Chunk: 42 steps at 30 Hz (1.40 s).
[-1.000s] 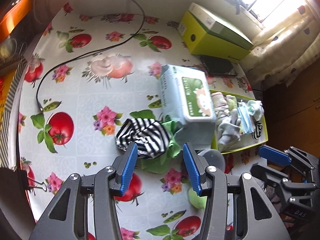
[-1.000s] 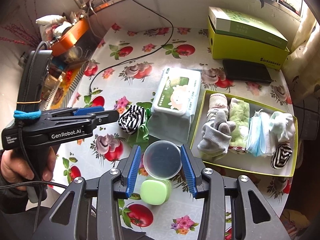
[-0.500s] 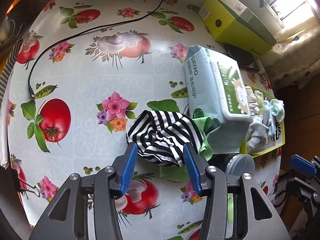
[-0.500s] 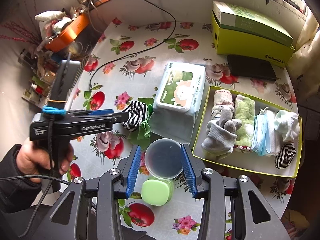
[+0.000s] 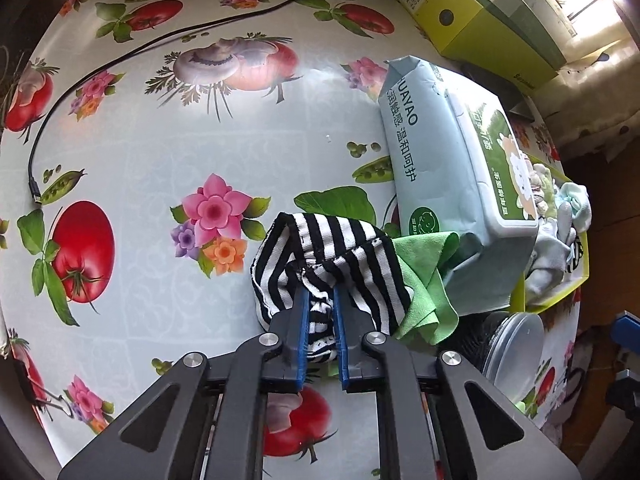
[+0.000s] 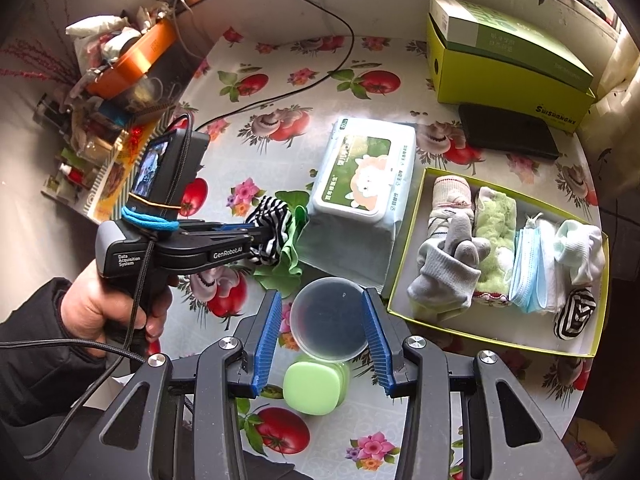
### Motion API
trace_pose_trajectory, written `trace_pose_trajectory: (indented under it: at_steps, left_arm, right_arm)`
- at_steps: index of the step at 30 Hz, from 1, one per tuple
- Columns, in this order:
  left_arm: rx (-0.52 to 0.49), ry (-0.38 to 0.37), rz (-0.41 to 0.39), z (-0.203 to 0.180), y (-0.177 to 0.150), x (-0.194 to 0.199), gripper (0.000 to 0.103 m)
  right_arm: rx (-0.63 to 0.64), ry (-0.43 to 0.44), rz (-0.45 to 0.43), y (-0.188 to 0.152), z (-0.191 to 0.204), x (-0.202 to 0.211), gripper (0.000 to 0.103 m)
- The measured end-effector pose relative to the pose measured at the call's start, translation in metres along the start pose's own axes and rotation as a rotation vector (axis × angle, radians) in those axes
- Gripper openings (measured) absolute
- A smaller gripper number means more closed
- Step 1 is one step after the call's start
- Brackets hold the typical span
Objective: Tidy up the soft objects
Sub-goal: 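Grasp the green microfiber cloth beside the wipes pack with the right tool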
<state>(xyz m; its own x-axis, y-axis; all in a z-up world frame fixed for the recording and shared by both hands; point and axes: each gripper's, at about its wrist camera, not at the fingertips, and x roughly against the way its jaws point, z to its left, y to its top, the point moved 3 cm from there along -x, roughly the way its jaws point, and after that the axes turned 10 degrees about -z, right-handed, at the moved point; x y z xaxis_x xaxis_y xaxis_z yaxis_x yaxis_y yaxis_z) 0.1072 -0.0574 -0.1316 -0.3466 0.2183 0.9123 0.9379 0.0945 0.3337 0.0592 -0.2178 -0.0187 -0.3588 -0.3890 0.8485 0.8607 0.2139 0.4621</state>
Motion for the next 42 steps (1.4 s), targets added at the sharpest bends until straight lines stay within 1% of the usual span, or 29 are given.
trace_pose_trajectory:
  at_steps: [4, 7, 10, 14, 18, 22, 25, 28, 31, 35, 37, 39, 40, 42]
  left_arm:
    - [0.037, 0.008, -0.036, 0.016, -0.001, 0.016, 0.011]
    - [0.070, -0.013, -0.060, 0.029, -0.002, 0.030, 0.011]
    - [0.073, 0.030, -0.079, 0.040, -0.003, 0.037, 0.011]
    - [0.110, 0.051, -0.086, 0.058, -0.007, 0.042, 0.011]
    - [0.130, 0.065, -0.091, 0.072, -0.015, 0.046, 0.011]
    - [0.162, 0.068, -0.084, 0.086, -0.025, 0.047, 0.011]
    - [0.177, 0.064, -0.078, 0.094, -0.031, 0.047, 0.011]
    - [0.189, 0.057, -0.073, 0.099, -0.034, 0.046, 0.011]
    - [0.200, 0.050, -0.074, 0.103, -0.035, 0.044, 0.011]
    - [0.216, 0.037, -0.078, 0.108, -0.036, 0.046, 0.012]
    - [0.223, 0.034, -0.082, 0.111, -0.036, 0.048, 0.013]
    - [0.238, 0.027, -0.092, 0.115, -0.036, 0.051, 0.015]
    - [0.245, 0.025, -0.097, 0.117, -0.036, 0.053, 0.015]
    - [0.254, 0.025, -0.108, 0.119, -0.035, 0.055, 0.016]
  right_arm:
    - [0.021, 0.011, 0.005, 0.005, 0.007, -0.006, 0.040]
    - [0.046, 0.027, 0.014, 0.009, 0.016, -0.014, 0.040]
    - [0.068, 0.048, 0.032, 0.013, 0.028, -0.028, 0.040]
    - [0.096, 0.069, 0.066, 0.017, 0.043, -0.050, 0.040]
    - [0.124, 0.064, 0.114, 0.018, 0.054, -0.076, 0.040]
    - [0.138, 0.043, 0.166, 0.016, 0.059, -0.099, 0.040]
    - [0.150, 0.007, 0.210, 0.014, 0.060, -0.117, 0.040]
    - [0.163, -0.030, 0.245, 0.013, 0.061, -0.133, 0.040]
    - [0.179, -0.043, 0.274, 0.011, 0.065, -0.148, 0.040]
    - [0.190, -0.075, 0.293, 0.009, 0.069, -0.166, 0.040]
    - [0.190, -0.074, 0.289, 0.008, 0.071, -0.171, 0.040]
    - [0.215, -0.083, 0.277, 0.009, 0.077, -0.174, 0.040]
    - [0.229, -0.078, 0.274, 0.009, 0.081, -0.175, 0.039]
    - [0.256, -0.059, 0.264, 0.009, 0.089, -0.177, 0.014]
